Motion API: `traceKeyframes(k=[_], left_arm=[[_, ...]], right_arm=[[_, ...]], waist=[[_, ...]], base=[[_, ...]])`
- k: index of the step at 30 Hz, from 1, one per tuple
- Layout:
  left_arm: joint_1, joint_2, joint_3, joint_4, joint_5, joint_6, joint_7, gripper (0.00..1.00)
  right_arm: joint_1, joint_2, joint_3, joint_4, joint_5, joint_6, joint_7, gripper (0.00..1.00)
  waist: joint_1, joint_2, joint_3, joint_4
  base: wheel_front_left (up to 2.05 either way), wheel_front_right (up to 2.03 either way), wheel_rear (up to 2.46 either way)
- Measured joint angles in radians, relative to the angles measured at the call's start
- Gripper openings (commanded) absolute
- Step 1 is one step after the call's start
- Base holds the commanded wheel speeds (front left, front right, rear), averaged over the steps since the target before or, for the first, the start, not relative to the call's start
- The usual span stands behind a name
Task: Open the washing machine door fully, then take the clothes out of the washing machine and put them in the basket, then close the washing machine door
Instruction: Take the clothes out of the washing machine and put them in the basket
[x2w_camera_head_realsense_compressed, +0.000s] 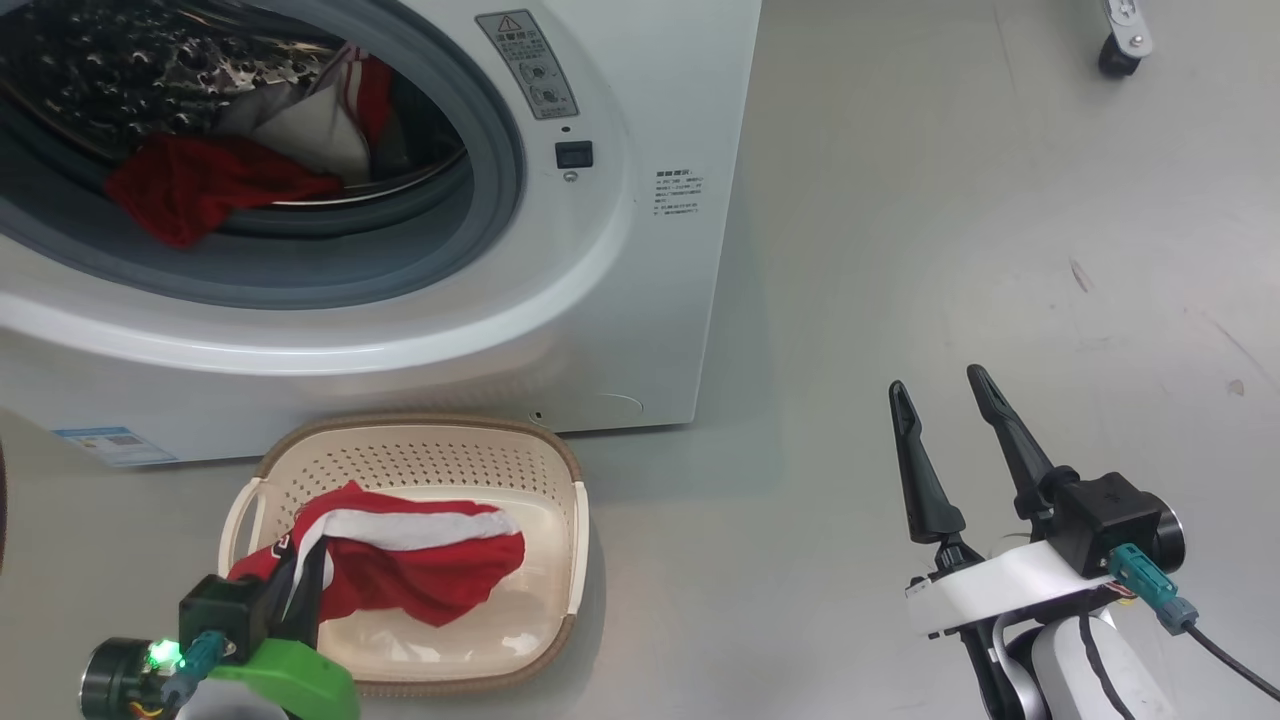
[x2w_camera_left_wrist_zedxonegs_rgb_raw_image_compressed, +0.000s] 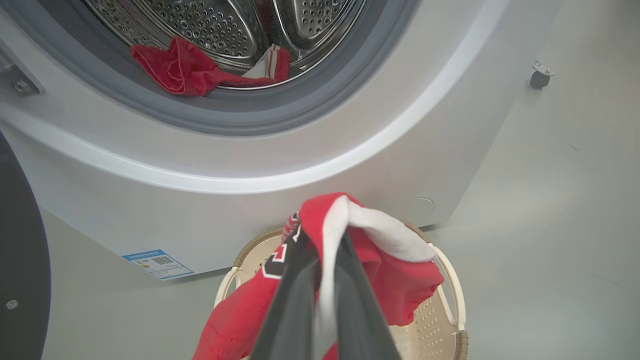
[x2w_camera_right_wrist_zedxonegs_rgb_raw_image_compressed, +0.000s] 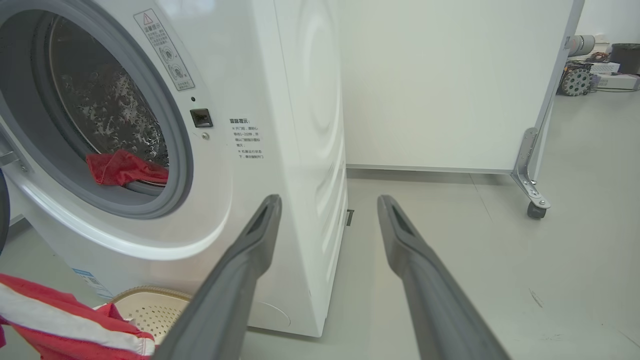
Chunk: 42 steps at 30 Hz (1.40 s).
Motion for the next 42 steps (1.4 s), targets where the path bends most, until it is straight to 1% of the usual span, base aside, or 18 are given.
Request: traceKeyframes(k=[14, 22, 23, 24, 25, 32, 34, 35, 42], left_arm=[[-0.103, 0.019, 0.007, 0.199, -0.003, -0.001, 0.057, 0.0], [-0.17, 0.014, 0.012, 0.295, -0.027, -0.002, 0.088, 0.0], [-0.18, 0.011, 0.013, 0.305, -0.03, -0.002, 0.09, 0.17], [-0.191, 0.007, 0.016, 0.313, -0.03, -0.002, 0.09, 0.94], [-0.203, 0.003, 0.026, 0.325, -0.033, -0.002, 0.09, 1.0], [-0.25, 0.001, 0.03, 0.378, -0.047, -0.001, 0.085, 1.0], [-0.26, 0.001, 0.03, 0.384, -0.047, -0.001, 0.072, 1.0], [-0.266, 0.001, 0.027, 0.39, -0.047, -0.002, 0.064, 1.0], [-0.3, -0.006, 0.006, 0.399, -0.044, -0.01, 0.013, 1.0]], right_arm=[[-0.031, 0.001, 0.009, -0.018, -0.006, 0.001, 0.0, 1.0], [-0.047, 0.005, 0.008, -0.024, -0.006, -0.001, 0.0, 1.0], [-0.047, 0.005, 0.007, -0.025, -0.006, -0.001, 0.0, 1.0], [-0.049, 0.005, 0.007, -0.026, -0.006, -0.001, 0.0, 1.0], [-0.051, 0.005, 0.005, -0.026, -0.006, -0.001, 0.0, 1.0], [-0.061, 0.006, 0.005, -0.026, -0.006, -0.002, 0.0, 1.0], [-0.061, 0.007, 0.003, -0.026, -0.006, -0.003, 0.0, 1.0], [-0.061, 0.007, -0.001, -0.026, -0.006, -0.009, 0.0, 1.0], [-0.061, 0.009, -0.015, -0.021, -0.006, -0.009, 0.0, 1.0]], waist=[[0.0, 0.0, 0.083, -0.083], [0.0, 0.0, 0.13, -0.123], [0.0, 0.0, 0.135, -0.126], [0.0, 0.0, 0.14, -0.129], [0.0, 0.0, 0.144, -0.131], [0.0, 0.0, 0.155, -0.137], [0.0, 0.0, 0.155, -0.136], [0.0, 0.0, 0.153, -0.135], [0.0, 0.0, 0.124, -0.113]], base=[[0.0, 0.0, 0.0], [0.0, 0.0, 0.0], [0.0, 0.0, 0.0], [0.0, 0.0, 0.0], [0.0, 0.0, 0.0], [0.0, 0.0, 0.0], [0.0, 0.0, 0.0], [0.0, 0.0, 0.0], [0.0, 0.0, 0.0]])
